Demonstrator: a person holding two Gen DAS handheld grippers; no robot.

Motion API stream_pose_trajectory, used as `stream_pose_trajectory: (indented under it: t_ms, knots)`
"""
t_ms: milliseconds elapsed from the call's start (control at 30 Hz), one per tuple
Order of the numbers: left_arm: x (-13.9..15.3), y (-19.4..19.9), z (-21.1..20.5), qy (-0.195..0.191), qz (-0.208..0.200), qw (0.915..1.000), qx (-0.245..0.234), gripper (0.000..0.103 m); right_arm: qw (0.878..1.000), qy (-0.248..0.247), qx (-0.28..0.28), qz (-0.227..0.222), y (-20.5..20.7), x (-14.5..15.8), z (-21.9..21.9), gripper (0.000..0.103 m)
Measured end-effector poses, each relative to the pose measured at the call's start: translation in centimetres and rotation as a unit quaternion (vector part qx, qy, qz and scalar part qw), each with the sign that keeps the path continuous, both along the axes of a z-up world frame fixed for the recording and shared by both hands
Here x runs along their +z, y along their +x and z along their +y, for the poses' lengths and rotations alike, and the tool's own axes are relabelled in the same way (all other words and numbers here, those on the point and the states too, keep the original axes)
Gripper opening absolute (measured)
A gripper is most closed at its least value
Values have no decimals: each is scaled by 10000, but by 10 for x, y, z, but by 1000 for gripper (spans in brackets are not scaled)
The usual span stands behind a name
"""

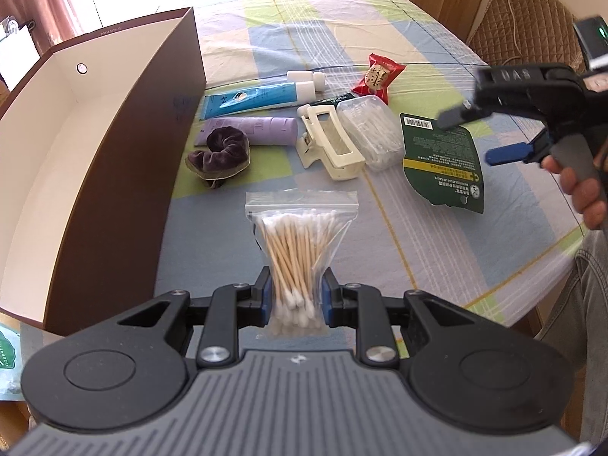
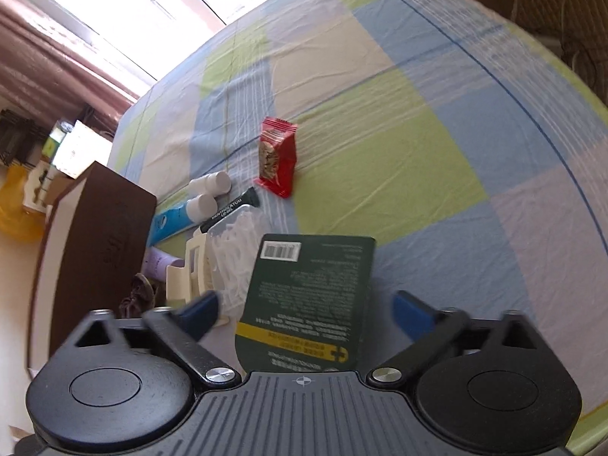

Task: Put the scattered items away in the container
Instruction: 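Lift the swab bag with the left gripper while the right gripper reaches the green card, then grasp the green lip-balm card pack with the right gripper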

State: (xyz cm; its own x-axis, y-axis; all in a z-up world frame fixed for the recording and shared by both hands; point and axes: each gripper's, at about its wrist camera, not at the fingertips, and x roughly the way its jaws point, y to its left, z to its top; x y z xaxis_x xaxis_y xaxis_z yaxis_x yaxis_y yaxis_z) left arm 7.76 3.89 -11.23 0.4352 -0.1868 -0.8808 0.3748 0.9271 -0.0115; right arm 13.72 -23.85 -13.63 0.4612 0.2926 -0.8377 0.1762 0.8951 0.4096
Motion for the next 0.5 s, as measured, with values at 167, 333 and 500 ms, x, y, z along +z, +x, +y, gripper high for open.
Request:
stream_pose_trajectory:
  t_ms: [167, 333, 500]
  knots:
    - [-1, 7, 3, 19, 3, 10000, 96, 21, 9958, -859, 313, -57, 13, -1, 37, 103]
    - [0, 16, 6, -44, -16, 9998, 218, 21, 9864, -1417, 835, 35, 10, -15, 49, 92]
    - [-1, 22, 7, -88, -23, 9996, 257, 21, 9800, -1466, 1342, 59, -9, -14, 35, 91]
